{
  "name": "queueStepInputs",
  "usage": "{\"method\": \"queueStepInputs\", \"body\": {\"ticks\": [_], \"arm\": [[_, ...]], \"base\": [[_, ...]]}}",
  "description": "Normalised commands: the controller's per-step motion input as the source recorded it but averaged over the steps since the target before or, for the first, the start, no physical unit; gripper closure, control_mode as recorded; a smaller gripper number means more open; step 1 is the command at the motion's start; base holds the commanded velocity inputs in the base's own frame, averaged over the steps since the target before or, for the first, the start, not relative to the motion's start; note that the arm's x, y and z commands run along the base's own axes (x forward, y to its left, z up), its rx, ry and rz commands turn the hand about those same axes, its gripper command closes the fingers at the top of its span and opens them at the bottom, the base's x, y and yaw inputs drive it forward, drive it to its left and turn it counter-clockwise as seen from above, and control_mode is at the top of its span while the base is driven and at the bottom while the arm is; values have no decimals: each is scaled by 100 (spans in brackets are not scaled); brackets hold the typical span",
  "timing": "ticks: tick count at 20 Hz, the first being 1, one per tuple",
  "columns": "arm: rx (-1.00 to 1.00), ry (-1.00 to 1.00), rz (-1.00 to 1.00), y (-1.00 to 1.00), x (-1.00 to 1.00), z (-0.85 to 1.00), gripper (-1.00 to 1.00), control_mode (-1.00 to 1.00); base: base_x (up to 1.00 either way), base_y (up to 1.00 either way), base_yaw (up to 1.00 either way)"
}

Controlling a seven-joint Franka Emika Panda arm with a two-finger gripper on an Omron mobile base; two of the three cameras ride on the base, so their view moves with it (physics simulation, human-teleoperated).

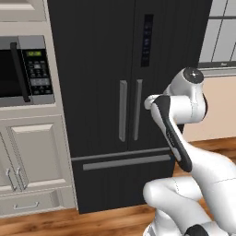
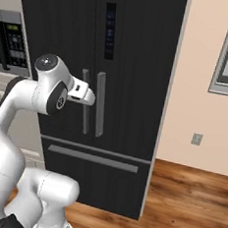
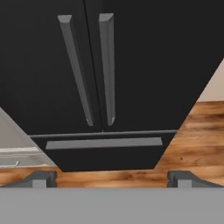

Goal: Move the hot dog bun to the plate on the dining table and place the condiment next to that plate. Then navigate to the fridge and take the sausage and place it on the plate as well.

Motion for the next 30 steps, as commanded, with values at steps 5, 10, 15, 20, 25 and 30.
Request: {"method": "queueStepInputs", "body": {"ticks": [5,10,15,20,25,30], "arm": [[0,0,0,7,64,-28,-100,-100],[0,0,0,1,47,-24,-100,-100],[0,0,0,0,49,-25,-100,-100],[0,0,0,0,53,-25,-100,-100],[0,0,0,0,51,-25,-100,-100],[-2,-2,0,0,43,-26,-100,-100]], "base": [[0,0,0],[0,0,0],[0,0,0],[0,0,0],[0,0,0],[0,0,0]]}}
